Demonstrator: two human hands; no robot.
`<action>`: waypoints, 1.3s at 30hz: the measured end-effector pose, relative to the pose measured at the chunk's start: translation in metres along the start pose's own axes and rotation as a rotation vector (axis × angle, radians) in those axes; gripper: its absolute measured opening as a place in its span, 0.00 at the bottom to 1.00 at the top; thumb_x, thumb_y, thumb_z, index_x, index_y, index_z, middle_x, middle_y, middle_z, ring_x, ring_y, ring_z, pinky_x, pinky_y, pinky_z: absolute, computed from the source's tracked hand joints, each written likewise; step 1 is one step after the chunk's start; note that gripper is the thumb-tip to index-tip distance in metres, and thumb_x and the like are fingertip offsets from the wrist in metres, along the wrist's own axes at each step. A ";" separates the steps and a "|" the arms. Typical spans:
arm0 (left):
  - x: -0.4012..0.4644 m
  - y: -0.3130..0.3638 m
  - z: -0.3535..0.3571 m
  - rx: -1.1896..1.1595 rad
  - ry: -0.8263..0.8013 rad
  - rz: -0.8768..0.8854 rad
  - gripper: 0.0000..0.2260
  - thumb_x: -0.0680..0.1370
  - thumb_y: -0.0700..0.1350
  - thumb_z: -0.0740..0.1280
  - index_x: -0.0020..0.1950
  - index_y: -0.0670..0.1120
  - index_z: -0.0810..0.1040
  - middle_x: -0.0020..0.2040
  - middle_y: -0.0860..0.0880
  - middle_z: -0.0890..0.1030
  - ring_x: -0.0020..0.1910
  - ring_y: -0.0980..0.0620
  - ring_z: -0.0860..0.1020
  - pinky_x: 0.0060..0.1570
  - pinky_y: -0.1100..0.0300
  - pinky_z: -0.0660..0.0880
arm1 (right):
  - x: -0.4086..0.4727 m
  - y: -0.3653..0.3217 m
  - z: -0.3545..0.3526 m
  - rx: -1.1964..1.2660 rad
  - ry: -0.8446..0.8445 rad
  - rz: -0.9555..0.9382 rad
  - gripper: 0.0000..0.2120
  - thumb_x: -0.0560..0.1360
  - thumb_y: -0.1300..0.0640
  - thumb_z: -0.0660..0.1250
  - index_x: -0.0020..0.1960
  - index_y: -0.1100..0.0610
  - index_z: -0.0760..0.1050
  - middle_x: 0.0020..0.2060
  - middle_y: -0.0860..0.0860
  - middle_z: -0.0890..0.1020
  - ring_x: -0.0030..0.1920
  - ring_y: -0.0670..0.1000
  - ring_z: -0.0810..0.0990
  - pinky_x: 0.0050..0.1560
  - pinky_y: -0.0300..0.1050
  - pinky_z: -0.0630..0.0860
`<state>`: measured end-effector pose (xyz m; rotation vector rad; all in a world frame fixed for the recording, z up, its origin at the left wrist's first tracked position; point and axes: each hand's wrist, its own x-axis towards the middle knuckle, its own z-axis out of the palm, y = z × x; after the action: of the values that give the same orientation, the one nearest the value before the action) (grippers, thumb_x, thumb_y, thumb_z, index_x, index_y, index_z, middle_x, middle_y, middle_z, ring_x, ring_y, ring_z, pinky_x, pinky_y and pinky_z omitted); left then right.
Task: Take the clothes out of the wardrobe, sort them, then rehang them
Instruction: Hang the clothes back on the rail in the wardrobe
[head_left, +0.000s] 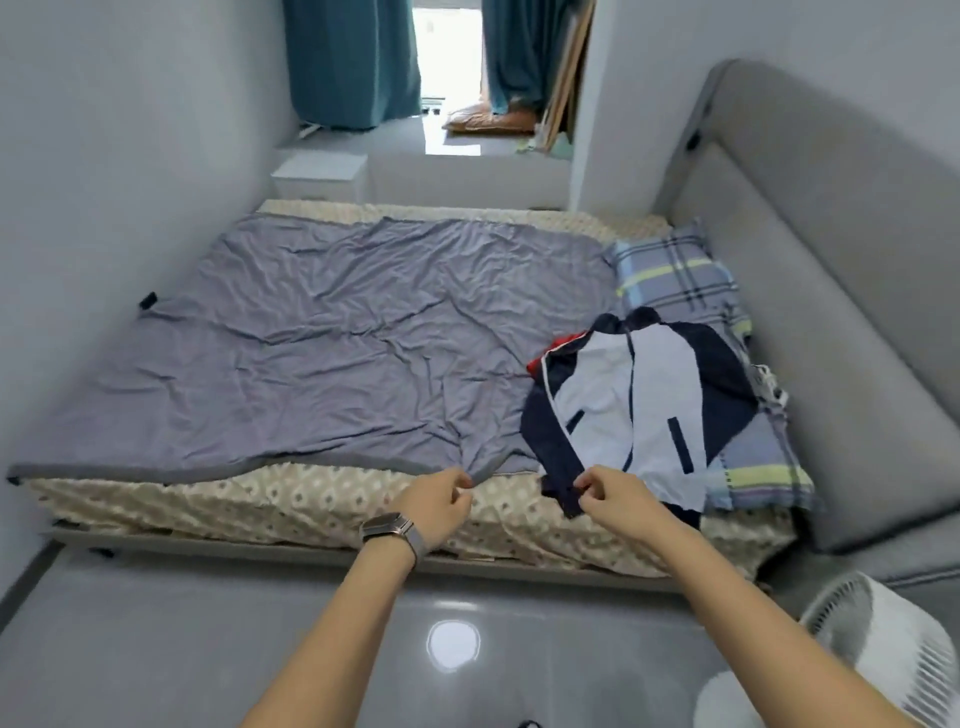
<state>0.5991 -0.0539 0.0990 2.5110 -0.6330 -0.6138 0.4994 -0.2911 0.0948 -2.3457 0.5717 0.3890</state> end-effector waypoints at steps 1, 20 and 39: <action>0.017 0.020 0.008 0.015 -0.025 0.038 0.13 0.78 0.49 0.60 0.61 0.49 0.75 0.52 0.48 0.81 0.53 0.47 0.78 0.50 0.56 0.74 | 0.005 0.016 -0.016 0.018 0.022 0.036 0.13 0.76 0.57 0.61 0.59 0.52 0.74 0.44 0.47 0.78 0.44 0.46 0.76 0.40 0.37 0.70; 0.293 0.158 0.055 -0.306 -0.286 -0.010 0.05 0.78 0.45 0.60 0.50 0.53 0.75 0.38 0.52 0.82 0.41 0.43 0.81 0.44 0.50 0.80 | 0.203 0.164 -0.158 0.452 0.119 0.440 0.12 0.74 0.59 0.61 0.57 0.53 0.74 0.44 0.52 0.79 0.40 0.51 0.79 0.39 0.44 0.77; 0.478 0.273 0.123 -0.447 -0.160 -0.408 0.13 0.78 0.44 0.60 0.62 0.47 0.71 0.43 0.52 0.81 0.37 0.58 0.78 0.29 0.68 0.67 | 0.493 0.316 -0.293 0.557 -0.148 0.411 0.28 0.72 0.60 0.72 0.69 0.59 0.67 0.60 0.57 0.76 0.53 0.54 0.77 0.53 0.49 0.77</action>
<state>0.8272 -0.5612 0.0058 2.1826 -0.0138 -0.9870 0.8000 -0.8474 -0.0736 -1.6506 0.9549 0.5073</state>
